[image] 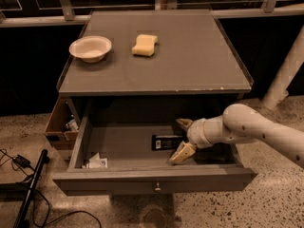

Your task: Pick rxbar chocolate from top drawer and place on counter

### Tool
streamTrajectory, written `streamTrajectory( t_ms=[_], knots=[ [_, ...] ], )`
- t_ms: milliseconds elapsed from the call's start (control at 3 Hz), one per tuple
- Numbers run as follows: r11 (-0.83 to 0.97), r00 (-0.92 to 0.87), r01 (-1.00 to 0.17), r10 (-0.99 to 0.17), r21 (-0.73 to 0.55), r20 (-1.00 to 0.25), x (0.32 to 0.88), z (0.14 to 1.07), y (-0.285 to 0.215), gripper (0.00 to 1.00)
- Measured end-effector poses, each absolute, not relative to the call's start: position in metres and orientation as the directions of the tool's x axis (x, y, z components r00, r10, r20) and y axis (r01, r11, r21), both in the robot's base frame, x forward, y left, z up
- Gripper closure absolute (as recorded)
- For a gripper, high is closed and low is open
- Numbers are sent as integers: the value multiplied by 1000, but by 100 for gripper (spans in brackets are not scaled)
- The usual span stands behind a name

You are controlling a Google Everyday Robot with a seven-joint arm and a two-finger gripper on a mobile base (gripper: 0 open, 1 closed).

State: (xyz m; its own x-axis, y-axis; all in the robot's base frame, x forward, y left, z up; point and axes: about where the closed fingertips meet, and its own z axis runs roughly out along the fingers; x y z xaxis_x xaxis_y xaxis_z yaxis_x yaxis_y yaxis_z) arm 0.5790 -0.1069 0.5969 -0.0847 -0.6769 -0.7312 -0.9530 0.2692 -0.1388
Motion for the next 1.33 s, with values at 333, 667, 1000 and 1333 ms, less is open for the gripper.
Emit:
streamTrajectory(
  t_ms=[333,667,1000,1333],
  knots=[
    [290,-139,-954,-663,-80,-735,583,587,-108,24],
    [303,-174,-952,-658,-46,-733,583,582,-110,42],
    [307,-190,-951,-662,-31,-725,582,584,-112,65],
    [307,-190,-951,-662,-31,-725,582,589,-112,88]
  ],
)
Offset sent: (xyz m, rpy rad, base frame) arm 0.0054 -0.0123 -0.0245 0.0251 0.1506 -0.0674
